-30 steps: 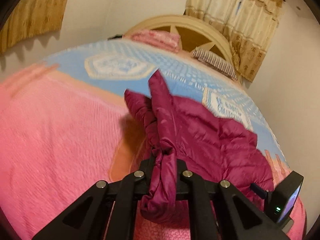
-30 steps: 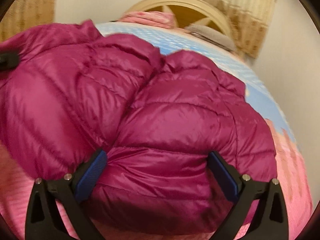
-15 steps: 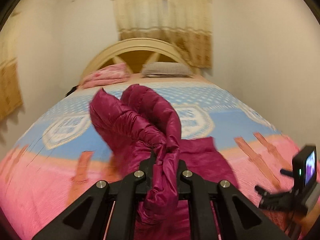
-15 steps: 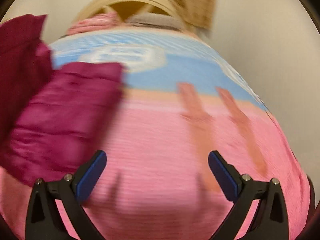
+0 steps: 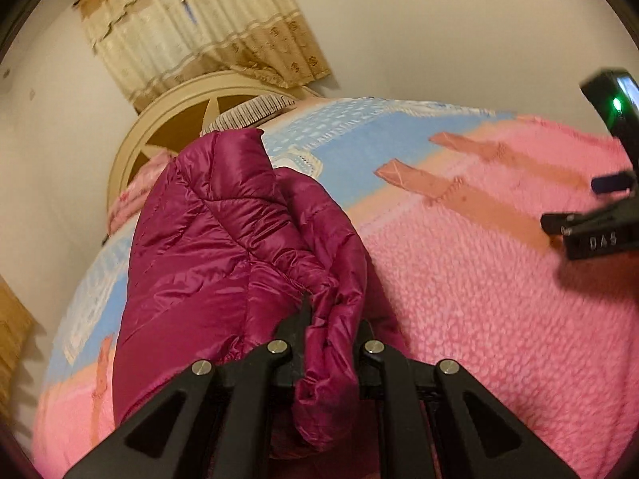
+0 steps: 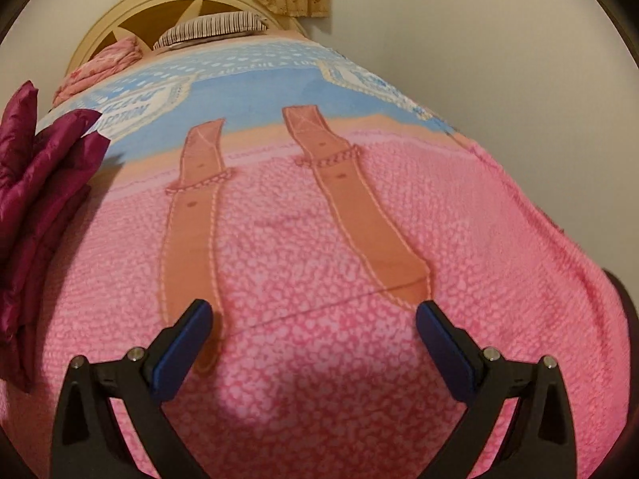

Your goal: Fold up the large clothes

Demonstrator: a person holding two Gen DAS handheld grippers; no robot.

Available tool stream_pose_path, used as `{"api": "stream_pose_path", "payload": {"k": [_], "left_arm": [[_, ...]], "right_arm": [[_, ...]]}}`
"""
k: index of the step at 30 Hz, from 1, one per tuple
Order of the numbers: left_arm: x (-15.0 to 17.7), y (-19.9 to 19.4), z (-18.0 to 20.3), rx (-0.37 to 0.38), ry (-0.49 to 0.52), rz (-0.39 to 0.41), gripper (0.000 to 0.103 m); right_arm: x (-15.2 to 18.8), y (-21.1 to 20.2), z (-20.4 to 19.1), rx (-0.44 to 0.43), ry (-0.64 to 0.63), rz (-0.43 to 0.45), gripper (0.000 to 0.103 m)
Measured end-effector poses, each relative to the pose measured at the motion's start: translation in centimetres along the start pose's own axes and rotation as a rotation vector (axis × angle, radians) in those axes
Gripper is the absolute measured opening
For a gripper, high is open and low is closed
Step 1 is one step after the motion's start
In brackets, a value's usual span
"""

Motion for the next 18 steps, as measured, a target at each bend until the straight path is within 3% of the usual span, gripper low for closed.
{"api": "stream_pose_path", "payload": {"k": [5,8,10,12,16,18], "left_arm": [[0.0,-0.2,-0.1,-0.016,0.008,0.016,0.013],[-0.1,-0.9,0.9,-0.017,0.052,0.025,0.037],[-0.1,-1.8,1.3,-0.015,0.067,0.040,0.061],[-0.1,-3.3,1.4,-0.017,0.069,0.064,0.065],[0.1,-7.4,-0.3,0.051,0.014,0.098,0.067],[0.6,-10.1,-2.7,0.072,-0.033,0.126,0.077]], "right_arm": [[0.6,0.2,0.1,-0.019,0.008,0.001,0.103],[0.7,0.3,0.0,-0.023,0.010,0.003,0.103],[0.7,0.4,0.2,-0.026,0.011,0.004,0.103],[0.7,0.6,0.4,-0.029,0.013,0.004,0.103],[0.8,0.6,0.4,-0.034,0.014,0.005,0.103],[0.9,0.6,0.4,-0.035,0.012,0.004,0.103]]}}
Point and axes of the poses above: each gripper's, at about its wrist camera, not at the fingertips, and y roughly the way its jaws point, z to its right, x to its underside, the point moved 1 cm from there along y, roughly the way its jaws point, and after that the axes turned 1 degree about -z, right-handed, at the moved point
